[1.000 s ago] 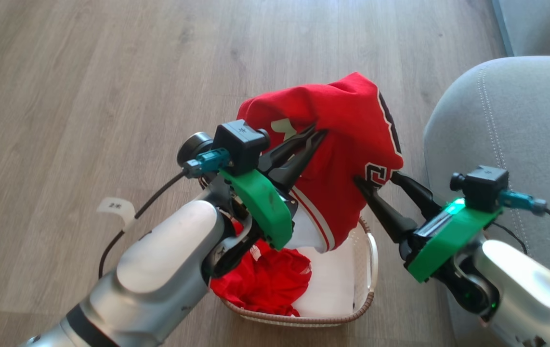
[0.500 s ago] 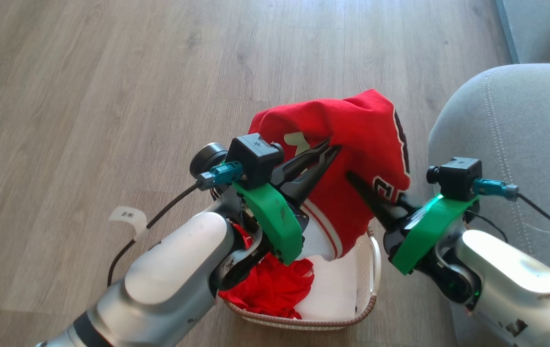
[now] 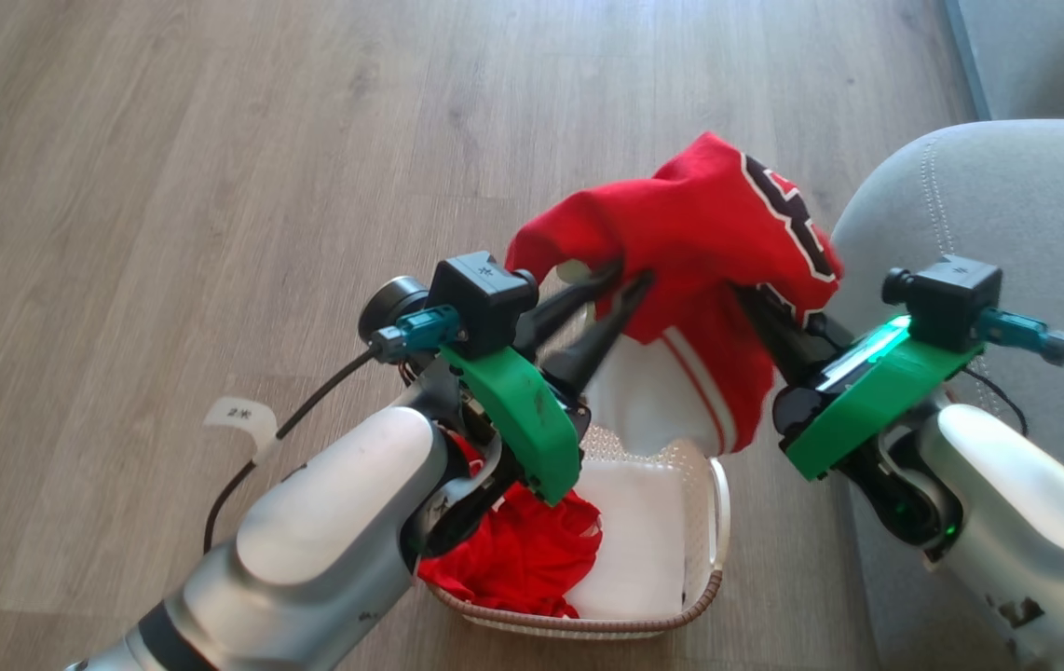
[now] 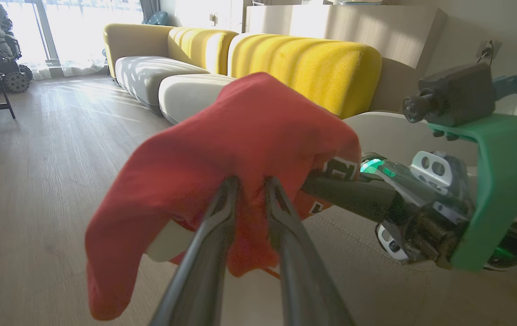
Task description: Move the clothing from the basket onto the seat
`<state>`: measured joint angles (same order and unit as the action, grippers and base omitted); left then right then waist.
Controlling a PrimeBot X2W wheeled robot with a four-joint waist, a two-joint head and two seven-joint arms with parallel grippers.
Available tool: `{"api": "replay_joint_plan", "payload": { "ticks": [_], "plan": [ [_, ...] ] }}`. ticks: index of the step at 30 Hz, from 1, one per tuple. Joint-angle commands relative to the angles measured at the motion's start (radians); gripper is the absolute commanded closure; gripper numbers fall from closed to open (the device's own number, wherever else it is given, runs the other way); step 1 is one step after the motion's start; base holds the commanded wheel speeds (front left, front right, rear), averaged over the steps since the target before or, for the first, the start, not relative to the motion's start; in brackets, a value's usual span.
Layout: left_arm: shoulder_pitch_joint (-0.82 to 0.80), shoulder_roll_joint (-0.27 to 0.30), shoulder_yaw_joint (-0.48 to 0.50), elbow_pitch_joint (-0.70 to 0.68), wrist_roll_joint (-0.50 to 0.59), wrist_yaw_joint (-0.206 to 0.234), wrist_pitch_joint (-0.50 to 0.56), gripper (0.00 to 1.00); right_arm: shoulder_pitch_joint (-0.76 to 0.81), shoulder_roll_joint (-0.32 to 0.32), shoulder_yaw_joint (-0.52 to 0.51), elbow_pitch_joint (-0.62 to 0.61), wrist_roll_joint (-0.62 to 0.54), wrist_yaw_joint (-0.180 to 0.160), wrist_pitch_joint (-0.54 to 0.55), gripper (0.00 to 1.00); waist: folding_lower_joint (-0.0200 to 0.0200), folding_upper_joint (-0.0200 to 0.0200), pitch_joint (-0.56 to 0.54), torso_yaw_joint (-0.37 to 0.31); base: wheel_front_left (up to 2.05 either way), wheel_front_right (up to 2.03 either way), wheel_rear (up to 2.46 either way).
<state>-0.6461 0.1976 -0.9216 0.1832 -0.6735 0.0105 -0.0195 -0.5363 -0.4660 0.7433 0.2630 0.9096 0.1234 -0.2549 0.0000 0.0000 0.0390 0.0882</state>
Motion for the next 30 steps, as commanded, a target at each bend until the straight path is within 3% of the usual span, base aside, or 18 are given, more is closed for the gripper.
{"api": "replay_joint_plan", "payload": {
  "ticks": [1, 9, 18, 30],
  "plan": [
    [-0.026, 0.019, 0.051, -0.025, -0.005, 0.01, -0.008, 0.0, 0.021, 0.011, -0.034, -0.035, -0.029, 0.007, -0.007, 1.0, 0.0, 0.0, 0.0, -0.003, 0.0, 0.0, 0.0],
    [-0.002, 0.031, 0.053, -0.024, -0.008, 0.023, -0.021, 0.0, 0.094, 0.041, -0.19, -0.084, -0.146, 0.007, -0.007, 1.0, 0.0, 0.0, -0.009, -0.027, 0.0, 0.0, 0.0],
    [0.046, 0.086, 0.092, -0.026, 0.007, 0.076, -0.086, 0.0, 0.183, 0.079, -0.293, -0.162, -0.22, 0.007, -0.007, 1.0, 0.0, 0.0, -0.02, -0.091, 0.0, 0.0, 0.0],
    [0.054, 0.132, 0.099, -0.066, 0.021, 0.08, -0.109, 0.0, 0.256, 0.068, -0.395, -0.262, -0.262, 0.007, -0.007, 1.0, 0.0, 0.0, 0.008, -0.236, 0.0, 0.0, 0.0]
  ]
}}
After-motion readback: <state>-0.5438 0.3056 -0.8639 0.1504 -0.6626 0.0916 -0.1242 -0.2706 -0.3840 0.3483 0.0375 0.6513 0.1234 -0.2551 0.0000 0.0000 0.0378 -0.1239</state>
